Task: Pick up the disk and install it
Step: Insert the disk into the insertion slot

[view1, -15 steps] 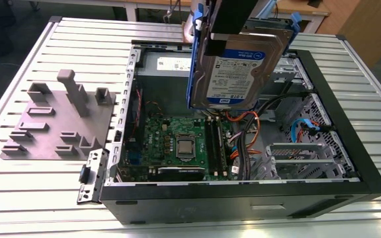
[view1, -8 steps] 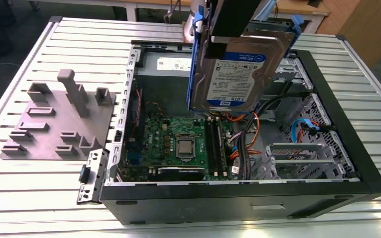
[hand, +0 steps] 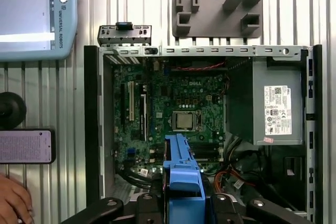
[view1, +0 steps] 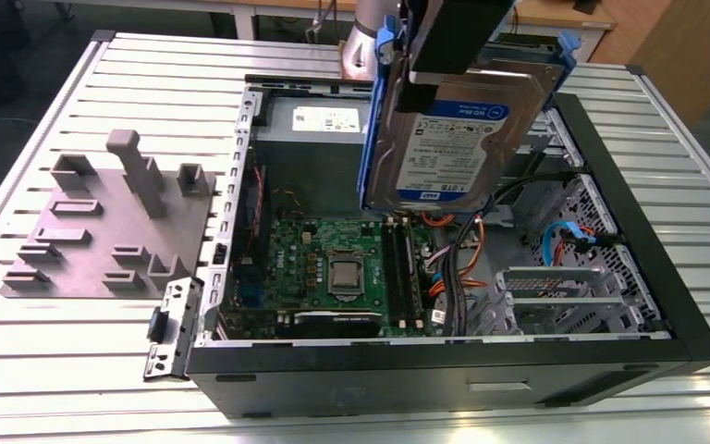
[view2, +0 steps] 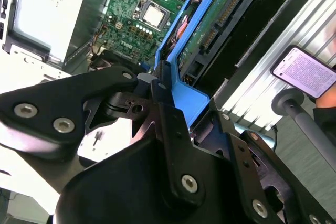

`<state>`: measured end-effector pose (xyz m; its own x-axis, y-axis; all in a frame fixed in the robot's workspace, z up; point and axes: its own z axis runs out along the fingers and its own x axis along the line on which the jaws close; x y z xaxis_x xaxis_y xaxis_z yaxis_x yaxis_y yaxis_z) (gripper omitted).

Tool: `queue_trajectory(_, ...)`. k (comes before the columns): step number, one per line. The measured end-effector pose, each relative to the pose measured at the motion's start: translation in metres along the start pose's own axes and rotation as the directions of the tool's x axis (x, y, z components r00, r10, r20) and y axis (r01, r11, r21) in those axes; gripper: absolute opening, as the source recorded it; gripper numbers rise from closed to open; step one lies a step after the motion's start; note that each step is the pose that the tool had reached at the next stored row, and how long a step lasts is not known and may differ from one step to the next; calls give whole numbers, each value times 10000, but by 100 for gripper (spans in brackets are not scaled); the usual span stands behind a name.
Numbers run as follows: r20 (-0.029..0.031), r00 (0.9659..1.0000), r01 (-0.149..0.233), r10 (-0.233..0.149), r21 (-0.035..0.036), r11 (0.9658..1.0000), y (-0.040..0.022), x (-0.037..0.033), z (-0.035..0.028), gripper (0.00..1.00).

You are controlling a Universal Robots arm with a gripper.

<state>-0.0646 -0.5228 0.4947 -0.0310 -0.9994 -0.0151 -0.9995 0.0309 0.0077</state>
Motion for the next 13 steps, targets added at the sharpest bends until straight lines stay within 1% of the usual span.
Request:
queue_trajectory(4, 2, 10000, 0, 0, 1, 10000, -4, 103, 10, 37)
queue_trajectory(6, -1, 10000, 0, 0, -1, 10000, -5, 139, 12, 37)
queue_trajectory(10, 0, 10000, -1, 1, 12, 10000, -5, 166, 18, 37)
queue_trajectory(13, 2, 10000, 1, -1, 20, 10000, -6, 170, 20, 37)
